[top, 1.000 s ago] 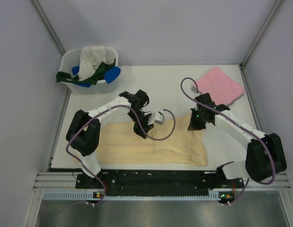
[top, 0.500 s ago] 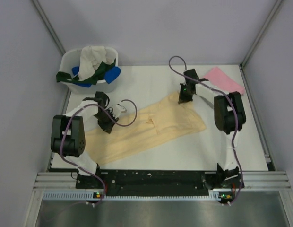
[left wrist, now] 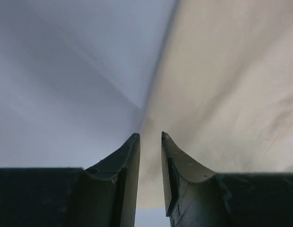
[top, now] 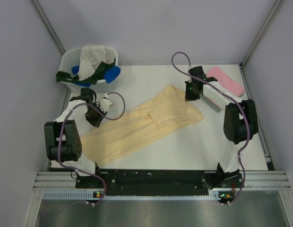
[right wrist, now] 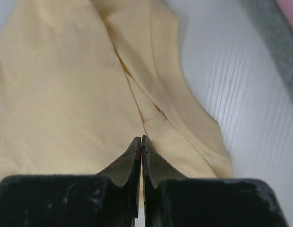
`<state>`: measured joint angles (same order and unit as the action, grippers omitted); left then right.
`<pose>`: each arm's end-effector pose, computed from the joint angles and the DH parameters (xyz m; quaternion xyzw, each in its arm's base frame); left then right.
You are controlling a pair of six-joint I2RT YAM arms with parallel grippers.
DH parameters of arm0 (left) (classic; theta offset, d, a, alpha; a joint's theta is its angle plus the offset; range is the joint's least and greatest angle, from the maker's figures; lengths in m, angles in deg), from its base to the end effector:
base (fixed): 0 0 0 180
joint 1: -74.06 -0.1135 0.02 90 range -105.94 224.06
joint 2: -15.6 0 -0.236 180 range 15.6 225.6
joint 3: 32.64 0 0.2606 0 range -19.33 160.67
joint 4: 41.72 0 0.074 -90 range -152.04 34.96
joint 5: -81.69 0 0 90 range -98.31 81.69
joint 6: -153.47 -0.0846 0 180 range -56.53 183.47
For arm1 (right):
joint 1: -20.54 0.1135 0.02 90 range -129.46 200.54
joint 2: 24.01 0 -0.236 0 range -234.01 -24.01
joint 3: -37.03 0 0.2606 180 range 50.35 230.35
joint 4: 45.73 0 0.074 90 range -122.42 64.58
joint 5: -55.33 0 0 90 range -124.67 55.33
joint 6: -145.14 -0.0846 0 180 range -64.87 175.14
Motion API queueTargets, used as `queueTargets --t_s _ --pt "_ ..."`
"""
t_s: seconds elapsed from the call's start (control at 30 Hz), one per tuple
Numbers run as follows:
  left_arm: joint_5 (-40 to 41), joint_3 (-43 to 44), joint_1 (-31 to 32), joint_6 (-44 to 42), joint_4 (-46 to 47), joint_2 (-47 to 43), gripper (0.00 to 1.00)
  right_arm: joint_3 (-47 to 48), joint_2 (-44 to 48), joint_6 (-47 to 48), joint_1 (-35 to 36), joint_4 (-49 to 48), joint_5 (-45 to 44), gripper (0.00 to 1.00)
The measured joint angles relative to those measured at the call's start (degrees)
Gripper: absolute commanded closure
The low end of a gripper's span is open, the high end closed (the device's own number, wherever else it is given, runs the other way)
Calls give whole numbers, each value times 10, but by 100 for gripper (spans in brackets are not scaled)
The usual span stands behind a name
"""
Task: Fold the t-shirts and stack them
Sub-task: Rotate the tshirt 90 degrees
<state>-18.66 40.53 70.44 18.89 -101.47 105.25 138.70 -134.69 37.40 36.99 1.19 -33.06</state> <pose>0.3062 0.0041 0.1229 0.3561 0.9225 -0.0330 0.1455 0.4305 0.1296 0.1621 0.0066 0.9560 0.0989 0.2760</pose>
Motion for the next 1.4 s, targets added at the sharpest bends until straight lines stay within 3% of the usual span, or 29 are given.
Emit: queueTargets --t_s 0.2,0.33,0.43,0.57,0.63,0.7,0.8,0.87,0.97,1.07,1.17,1.3,1.4 --pt "49 -4 -27 -6 59 77 70 -148 42 -4 -2 11 4 100" --pt "46 -19 -26 -24 74 68 69 -122 -2 1 -5 40 19 100" --pt "28 -43 -25 -38 76 46 69 -3 -82 3 -10 89 39 100" --pt "-10 -73 1 -44 49 18 69 291 -261 -9 -19 118 80 100" --pt "-34 -92 48 -44 29 0 68 450 -361 -26 -25 87 103 100" --pt "-68 -114 126 -43 11 -22 67 517 -411 -45 -32 42 127 86" --pt "-144 -124 242 -44 -34 -45 66 520 -416 -47 -37 10 145 63" --pt "-191 -123 280 -51 -71 -64 64 517 -407 -28 -40 -3 144 52" --pt "-216 -111 283 -60 -118 -97 56 454 -346 23 -41 -18 141 37" --pt "-216 -80 280 -75 -145 -126 48 327 -223 75 -41 -49 171 30" --pt "-211 -54 278 -93 -158 -142 46 146 -55 111 -38 -138 224 29" --pt "-207 -56 277 -132 -169 -144 43 -167 207 186 -9 -329 309 22" --pt "-216 -85 277 -170 -173 -145 40 -331 337 303 72 -388 356 23"
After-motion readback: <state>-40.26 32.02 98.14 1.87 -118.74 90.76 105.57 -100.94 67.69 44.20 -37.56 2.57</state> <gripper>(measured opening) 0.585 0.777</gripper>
